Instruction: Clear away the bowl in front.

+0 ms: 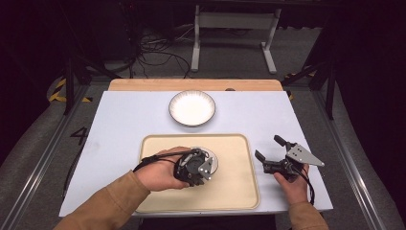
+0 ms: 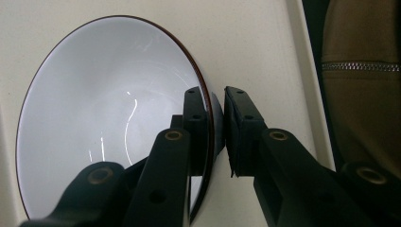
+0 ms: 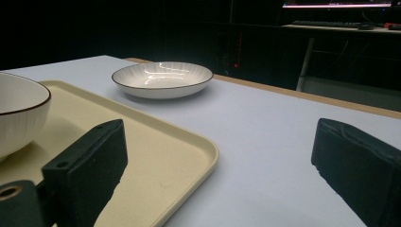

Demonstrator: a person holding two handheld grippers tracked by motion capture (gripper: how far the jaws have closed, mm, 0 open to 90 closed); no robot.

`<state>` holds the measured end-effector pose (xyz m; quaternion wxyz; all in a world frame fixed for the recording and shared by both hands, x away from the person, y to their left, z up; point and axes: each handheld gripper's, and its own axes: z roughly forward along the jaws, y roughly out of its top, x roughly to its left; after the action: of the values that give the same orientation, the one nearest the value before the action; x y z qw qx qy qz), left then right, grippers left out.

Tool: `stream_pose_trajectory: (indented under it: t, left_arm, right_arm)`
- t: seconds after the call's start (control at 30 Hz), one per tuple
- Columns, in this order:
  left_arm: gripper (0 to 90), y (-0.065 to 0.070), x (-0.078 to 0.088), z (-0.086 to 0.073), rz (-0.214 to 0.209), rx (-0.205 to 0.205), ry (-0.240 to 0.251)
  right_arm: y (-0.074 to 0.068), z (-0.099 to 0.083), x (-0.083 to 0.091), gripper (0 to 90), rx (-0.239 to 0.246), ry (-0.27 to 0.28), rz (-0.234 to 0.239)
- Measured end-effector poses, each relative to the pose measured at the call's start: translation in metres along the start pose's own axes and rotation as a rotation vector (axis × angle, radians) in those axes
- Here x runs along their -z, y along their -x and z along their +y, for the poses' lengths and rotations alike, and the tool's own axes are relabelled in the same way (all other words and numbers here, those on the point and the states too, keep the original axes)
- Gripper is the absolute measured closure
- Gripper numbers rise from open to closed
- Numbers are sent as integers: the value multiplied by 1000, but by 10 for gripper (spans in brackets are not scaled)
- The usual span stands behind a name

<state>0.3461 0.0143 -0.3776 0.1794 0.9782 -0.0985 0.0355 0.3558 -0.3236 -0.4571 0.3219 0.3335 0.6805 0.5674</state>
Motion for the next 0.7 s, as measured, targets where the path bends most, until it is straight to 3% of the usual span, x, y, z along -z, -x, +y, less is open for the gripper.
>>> stream_pose_trajectory:
  t: [0.27, 0.7]
  left_arm:
    - [800, -2, -2, -3, 5, -14, -3]
    - [815, 1, -5, -8, -9, 5, 5]
  right_arm:
    - [0, 0, 0, 49, 0, 0, -1]
    - [0, 0, 0, 49, -1, 0, -1]
